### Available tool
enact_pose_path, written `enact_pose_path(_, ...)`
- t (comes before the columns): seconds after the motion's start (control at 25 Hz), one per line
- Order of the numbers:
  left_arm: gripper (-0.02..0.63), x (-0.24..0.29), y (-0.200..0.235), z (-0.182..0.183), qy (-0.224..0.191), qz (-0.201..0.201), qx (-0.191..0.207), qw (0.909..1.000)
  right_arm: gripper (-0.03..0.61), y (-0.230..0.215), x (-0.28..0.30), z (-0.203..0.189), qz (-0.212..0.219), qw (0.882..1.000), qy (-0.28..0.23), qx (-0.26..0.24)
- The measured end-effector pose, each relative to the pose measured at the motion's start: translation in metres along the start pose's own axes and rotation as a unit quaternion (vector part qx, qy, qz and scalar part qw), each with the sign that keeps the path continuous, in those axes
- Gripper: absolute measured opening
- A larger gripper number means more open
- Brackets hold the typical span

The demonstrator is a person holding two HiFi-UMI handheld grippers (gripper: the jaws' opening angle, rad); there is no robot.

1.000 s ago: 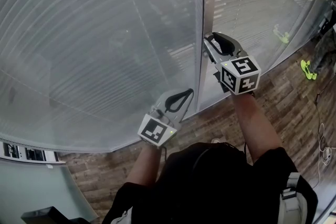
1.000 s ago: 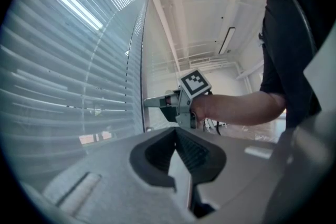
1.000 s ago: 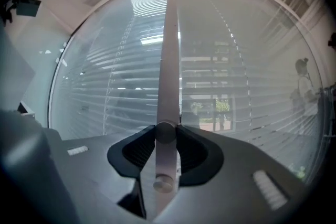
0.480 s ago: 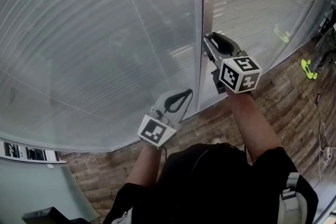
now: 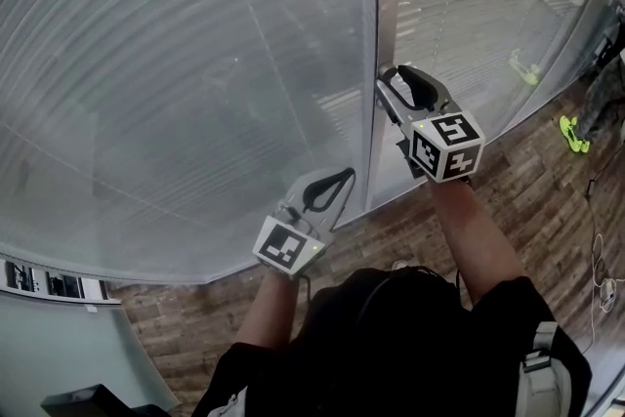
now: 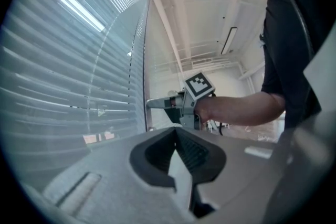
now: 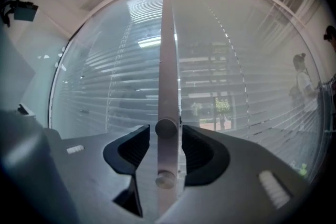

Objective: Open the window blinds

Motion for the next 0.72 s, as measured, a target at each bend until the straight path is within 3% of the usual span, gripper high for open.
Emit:
enact_pose_path(0.2, 0.004, 0.002, -0.001, 0.0, -0.006, 0.0, 0.0, 1.0, 0.206, -0.006, -0.008, 0.0, 0.0, 0.996, 0.023, -0.081)
enact_pose_path(0.36, 0.005, 0.002, -0.003, -0.001, -0.006, -0.004, -0.003, 1.0, 0.216, 0.007, -0.01, 0.009, 0.012, 0.982, 0.034, -0.186)
enact_pose_path(0.48, 0.004, 0.002, -0.003, -0.002, -0.006, -0.003, -0.005, 1.0, 0.219, 0.013, -0.008, 0.014, 0.012, 0.959, 0.045, -0.278)
enact_pose_path(0.6, 0.005, 0.002, -0.004, -0.003, -0.005, -0.004, -0.006, 1.0, 0.219, 0.021, -0.007, 0.018, 0.002, 0.923, 0.056, -0.382)
enact_pose_path(0.72, 0.005, 0.002, -0.004, -0.002, -0.002, -0.008, -0.003, 1.0, 0.219, 0.029, -0.006, 0.019, 0.004, 0.891, 0.069, -0.448)
Point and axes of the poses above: the fingertips, and each gripper's own axes: x forward along the fingers, y to its left, z out of its top, the point moved 10 cm from there along -x, backward along the fingers, and after that the axes turned 11 degrees about x, right-handed, at the moved point
